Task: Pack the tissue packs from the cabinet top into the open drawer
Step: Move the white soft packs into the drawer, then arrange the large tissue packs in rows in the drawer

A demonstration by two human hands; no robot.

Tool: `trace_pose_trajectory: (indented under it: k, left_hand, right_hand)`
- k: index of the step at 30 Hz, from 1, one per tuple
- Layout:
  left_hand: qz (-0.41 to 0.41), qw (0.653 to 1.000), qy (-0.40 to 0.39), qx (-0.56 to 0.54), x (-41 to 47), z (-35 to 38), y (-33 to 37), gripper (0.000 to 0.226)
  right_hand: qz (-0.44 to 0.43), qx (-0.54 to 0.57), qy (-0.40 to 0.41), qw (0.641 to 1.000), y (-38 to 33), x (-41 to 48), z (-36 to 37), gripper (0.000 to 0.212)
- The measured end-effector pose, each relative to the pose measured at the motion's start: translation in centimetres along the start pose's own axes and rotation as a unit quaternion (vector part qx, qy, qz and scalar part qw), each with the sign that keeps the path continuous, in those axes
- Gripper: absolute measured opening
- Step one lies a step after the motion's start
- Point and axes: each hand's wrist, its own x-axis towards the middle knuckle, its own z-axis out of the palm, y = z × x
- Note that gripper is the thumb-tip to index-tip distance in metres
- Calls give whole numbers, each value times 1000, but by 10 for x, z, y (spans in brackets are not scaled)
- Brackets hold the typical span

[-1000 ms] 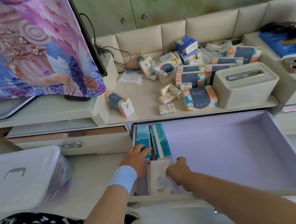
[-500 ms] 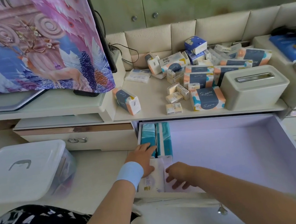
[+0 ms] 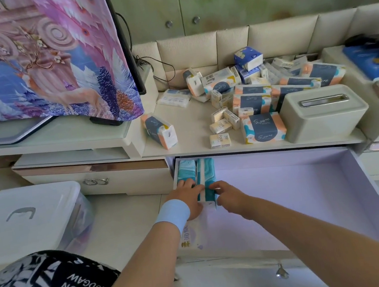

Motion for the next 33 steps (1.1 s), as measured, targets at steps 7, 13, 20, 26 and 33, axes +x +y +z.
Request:
trace_pose_trajectory:
  k: [7, 13, 20, 26, 33]
  left_hand:
    - [18, 999, 26, -12, 12, -74, 42, 44]
    - [70, 994, 68, 42, 32, -147, 62, 43]
    - [-12, 994, 47, 95, 66, -184, 19, 71]
    - [-128, 980, 17, 149, 88, -176, -29, 80]
    - [-154, 978, -14, 138, 105, -172, -56, 85]
  right_hand:
    - [-26, -321, 142, 936, -32, -10, -70, 39]
    - [-54, -426, 187, 883, -72, -17, -157, 48]
    - [-17, -642, 202, 740, -61, -1, -208, 55]
    - [-42, -673, 163, 720, -54, 31, -210, 61]
    - [-55, -639, 171, 748, -63, 51, -186, 70]
